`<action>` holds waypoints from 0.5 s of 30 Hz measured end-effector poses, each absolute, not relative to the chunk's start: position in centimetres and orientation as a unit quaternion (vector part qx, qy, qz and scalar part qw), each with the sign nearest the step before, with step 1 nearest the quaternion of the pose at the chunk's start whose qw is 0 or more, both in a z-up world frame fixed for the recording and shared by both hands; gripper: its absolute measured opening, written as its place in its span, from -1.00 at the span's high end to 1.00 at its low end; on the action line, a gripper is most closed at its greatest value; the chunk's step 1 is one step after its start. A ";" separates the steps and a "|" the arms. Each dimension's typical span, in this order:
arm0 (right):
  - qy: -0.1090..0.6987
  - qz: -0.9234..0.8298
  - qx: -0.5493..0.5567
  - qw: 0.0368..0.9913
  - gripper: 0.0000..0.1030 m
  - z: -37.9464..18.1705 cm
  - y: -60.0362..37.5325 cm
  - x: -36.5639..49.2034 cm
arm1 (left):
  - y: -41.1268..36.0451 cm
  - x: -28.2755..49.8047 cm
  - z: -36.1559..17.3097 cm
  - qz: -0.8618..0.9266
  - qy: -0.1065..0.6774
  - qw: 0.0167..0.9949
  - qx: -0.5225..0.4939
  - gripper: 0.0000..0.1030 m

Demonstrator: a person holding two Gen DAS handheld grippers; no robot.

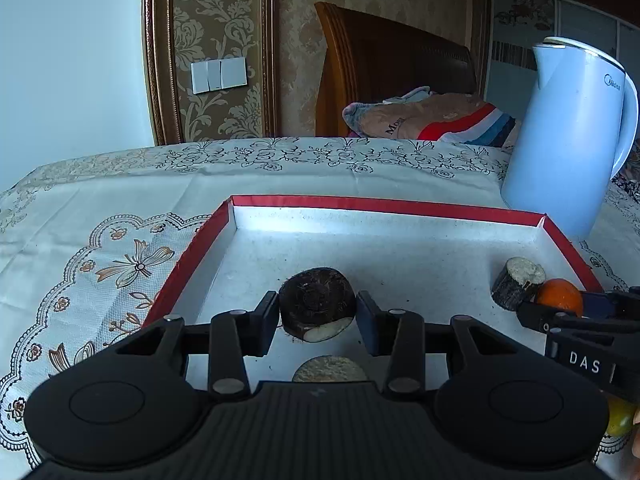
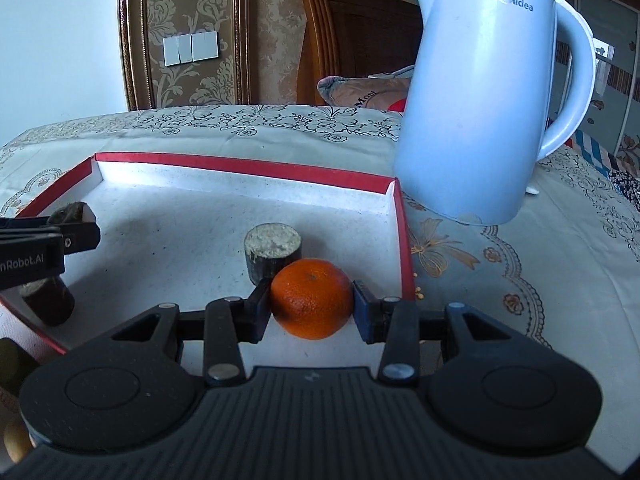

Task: Organize fruits
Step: 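Carry the dark slice with left tool while right tool carries the orange over the tray, then lower the dark slice into the tray and open left tool while right tool releases the orange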

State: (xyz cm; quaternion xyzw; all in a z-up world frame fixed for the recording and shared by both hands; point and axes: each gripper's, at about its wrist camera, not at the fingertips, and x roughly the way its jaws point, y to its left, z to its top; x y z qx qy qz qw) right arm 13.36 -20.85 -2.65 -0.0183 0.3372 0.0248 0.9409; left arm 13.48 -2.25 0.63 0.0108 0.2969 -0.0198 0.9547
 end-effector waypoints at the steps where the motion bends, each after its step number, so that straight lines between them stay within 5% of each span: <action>1: 0.338 0.024 -0.016 0.941 0.23 -2.7 -20.8 13.6 | -2.3 13.5 0.6 -0.019 0.297 0.955 0.012 0.21; 15: 0.338 0.017 -0.008 0.941 0.23 -2.7 -20.1 14.9 | -3.1 14.3 -0.8 -0.010 0.309 0.950 0.030 0.21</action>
